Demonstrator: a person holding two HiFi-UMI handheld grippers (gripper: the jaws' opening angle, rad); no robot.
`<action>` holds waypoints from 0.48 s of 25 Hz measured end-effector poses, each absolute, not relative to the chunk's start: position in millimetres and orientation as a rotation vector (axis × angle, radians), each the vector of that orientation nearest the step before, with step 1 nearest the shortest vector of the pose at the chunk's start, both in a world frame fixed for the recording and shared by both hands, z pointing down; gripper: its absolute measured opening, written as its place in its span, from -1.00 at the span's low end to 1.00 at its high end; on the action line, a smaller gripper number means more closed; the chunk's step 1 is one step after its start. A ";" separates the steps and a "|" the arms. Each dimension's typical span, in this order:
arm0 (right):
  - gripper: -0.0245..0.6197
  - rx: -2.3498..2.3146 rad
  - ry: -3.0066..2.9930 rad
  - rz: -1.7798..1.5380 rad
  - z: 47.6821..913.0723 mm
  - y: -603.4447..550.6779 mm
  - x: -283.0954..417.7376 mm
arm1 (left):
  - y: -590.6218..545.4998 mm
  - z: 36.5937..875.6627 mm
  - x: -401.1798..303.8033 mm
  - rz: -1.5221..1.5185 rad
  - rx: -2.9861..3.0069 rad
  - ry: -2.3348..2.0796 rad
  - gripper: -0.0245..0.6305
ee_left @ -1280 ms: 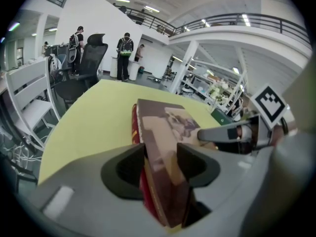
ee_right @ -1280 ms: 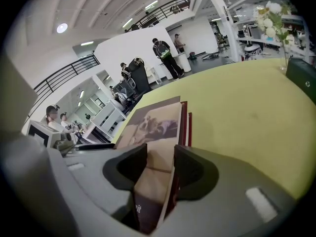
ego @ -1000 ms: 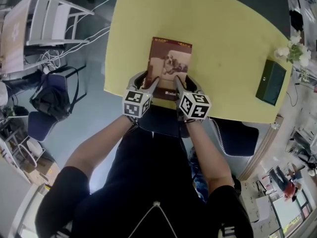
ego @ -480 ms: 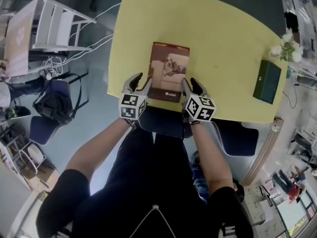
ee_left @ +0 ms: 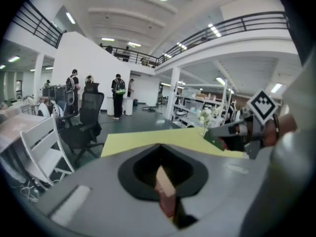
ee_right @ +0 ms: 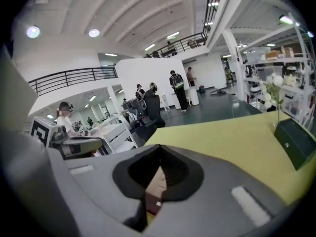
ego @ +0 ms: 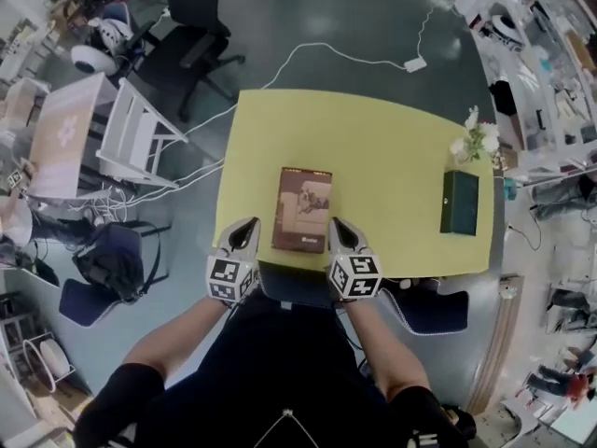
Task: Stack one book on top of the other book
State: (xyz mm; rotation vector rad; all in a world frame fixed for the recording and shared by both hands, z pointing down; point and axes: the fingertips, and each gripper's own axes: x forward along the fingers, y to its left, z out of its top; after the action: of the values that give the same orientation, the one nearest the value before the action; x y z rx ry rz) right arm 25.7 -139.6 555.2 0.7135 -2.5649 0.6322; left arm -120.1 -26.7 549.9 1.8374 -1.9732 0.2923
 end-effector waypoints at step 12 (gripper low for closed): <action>-0.91 0.649 -2.883 0.442 371.0 -86.3 26.5 | -27.3 386.7 -73.3 -0.012 2.136 -1.943 -0.91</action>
State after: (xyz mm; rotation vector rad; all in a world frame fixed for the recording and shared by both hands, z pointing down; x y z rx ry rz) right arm 26.5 -86.3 371.0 0.6490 -2.8829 0.4424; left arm -73.3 -27.3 386.7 2.1357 -1.9429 -0.0119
